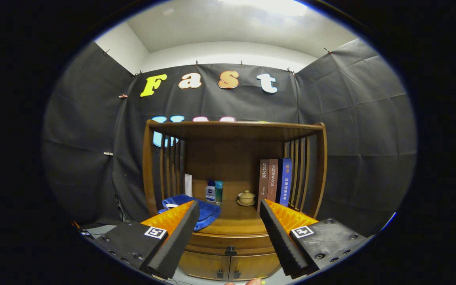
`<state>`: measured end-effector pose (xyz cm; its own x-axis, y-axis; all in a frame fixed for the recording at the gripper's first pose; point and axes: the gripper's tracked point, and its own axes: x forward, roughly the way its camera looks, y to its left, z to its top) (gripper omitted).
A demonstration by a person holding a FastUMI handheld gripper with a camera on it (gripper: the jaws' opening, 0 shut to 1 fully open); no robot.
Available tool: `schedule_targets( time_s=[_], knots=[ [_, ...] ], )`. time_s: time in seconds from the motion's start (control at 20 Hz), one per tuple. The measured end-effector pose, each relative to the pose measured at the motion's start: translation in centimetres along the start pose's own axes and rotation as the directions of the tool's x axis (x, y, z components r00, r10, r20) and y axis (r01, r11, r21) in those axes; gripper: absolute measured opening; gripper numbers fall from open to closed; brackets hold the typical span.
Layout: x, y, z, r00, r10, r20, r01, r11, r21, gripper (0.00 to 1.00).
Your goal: Pull open the drawer, take out the items inside it, and place them on the countertop above the cabinet.
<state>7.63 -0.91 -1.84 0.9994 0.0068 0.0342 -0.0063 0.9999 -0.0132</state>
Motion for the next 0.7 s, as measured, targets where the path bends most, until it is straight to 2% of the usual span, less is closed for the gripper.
schedule_targets(
  time_s=[0.25,0.55,0.7],
  knots=[
    [4.9,-0.4,-8.4,0.999,-0.027,-0.023,0.025,0.998,-0.062,0.99],
    [7.2,-0.1,-20.5,0.990,-0.027,-0.137,0.029,1.000,0.011,0.99],
    [8.7,-0.2,-25.2,0.985,-0.033,-0.169,0.034,0.999,-0.001,0.99]
  ],
)
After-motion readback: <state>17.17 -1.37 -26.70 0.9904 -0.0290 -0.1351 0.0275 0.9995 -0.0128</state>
